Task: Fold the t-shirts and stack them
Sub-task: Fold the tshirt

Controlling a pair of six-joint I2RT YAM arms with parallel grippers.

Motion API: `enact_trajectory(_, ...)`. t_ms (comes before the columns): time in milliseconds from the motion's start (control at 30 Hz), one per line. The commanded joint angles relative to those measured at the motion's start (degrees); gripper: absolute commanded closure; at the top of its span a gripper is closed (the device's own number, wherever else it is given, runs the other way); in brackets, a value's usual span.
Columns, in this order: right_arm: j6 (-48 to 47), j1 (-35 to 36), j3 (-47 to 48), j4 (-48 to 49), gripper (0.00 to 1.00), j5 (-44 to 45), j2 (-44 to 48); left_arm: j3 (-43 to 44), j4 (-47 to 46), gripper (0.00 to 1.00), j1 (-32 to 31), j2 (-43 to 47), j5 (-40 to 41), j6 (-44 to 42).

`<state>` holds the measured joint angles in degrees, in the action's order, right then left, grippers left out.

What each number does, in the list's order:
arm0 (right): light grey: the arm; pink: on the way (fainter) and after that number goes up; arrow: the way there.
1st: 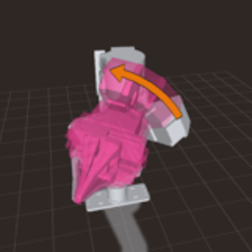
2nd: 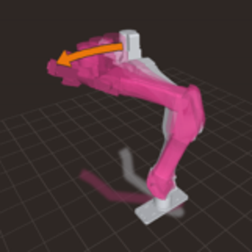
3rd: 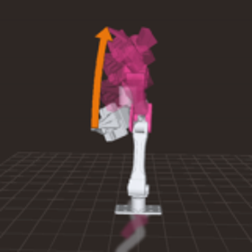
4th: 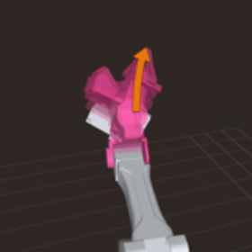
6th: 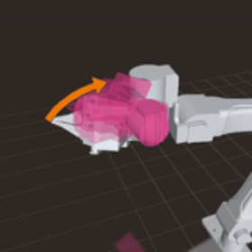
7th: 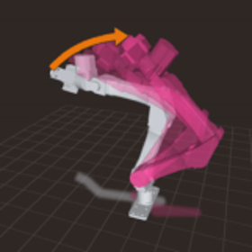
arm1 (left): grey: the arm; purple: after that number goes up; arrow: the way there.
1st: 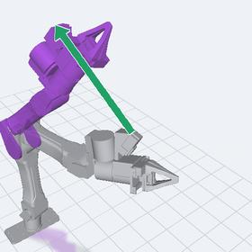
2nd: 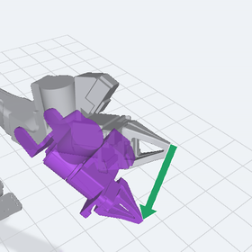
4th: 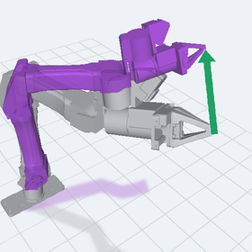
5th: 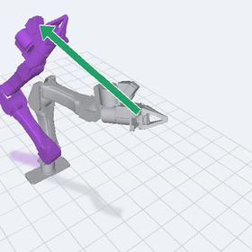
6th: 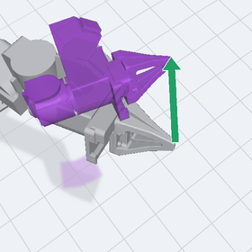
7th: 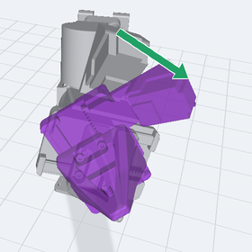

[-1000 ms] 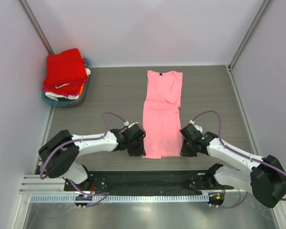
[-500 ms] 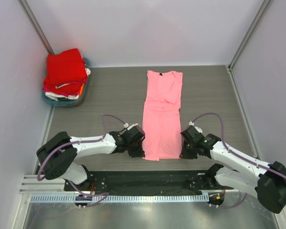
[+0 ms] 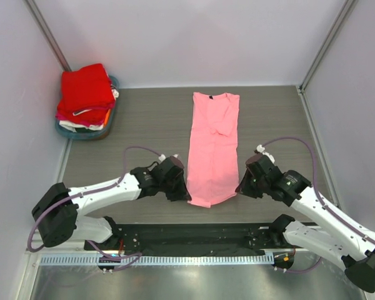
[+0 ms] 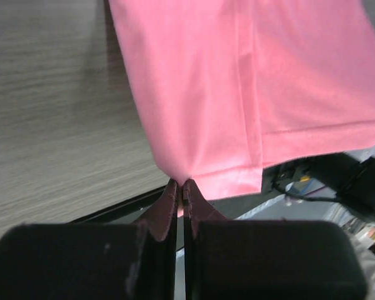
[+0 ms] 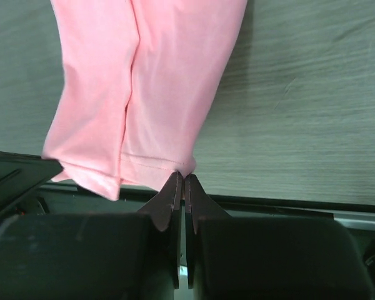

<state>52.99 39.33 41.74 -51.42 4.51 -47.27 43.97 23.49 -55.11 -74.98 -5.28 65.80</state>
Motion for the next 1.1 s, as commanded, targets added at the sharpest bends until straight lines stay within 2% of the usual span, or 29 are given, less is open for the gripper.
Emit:
enact_trajectory(0, 0.89, 0.22, 3.69, 1.22, 0.99, 6.71, -1.41, 3.75, -0.89, 1.00, 4.39, 1.15, -3.68, -1.90)
enact_trajectory(233, -2.97, -0.39, 8.53, 5.88, 0.99, 18.06, -10.90, 12.72, 0.69, 0.99, 12.13, -4.38, -6.76, -5.50)
enact_trajectory(367, -5.79, -2.58, 11.78, 8.44, 0.99, 19.30, -16.44, 17.46, 0.77, 1.00, 15.29, -9.47, -7.81, -6.65)
enact_trajectory(567, -10.18, -8.38, 14.78, 13.09, 0.99, 16.24, -22.68, 21.95, -1.07, 1.00, 17.41, -16.07, -8.34, -7.17)
enact_trajectory(733, -12.38, -14.27, 15.65, 18.28, 0.99, 11.22, -27.60, 28.01, 0.95, 1.00, 18.28, -20.98, -6.06, -8.85)
enact_trajectory(1067, -14.41, -16.92, 19.26, 20.74, 0.99, 8.58, -35.52, 34.78, 1.47, 1.00, 20.83, -27.15, -6.94, -9.55)
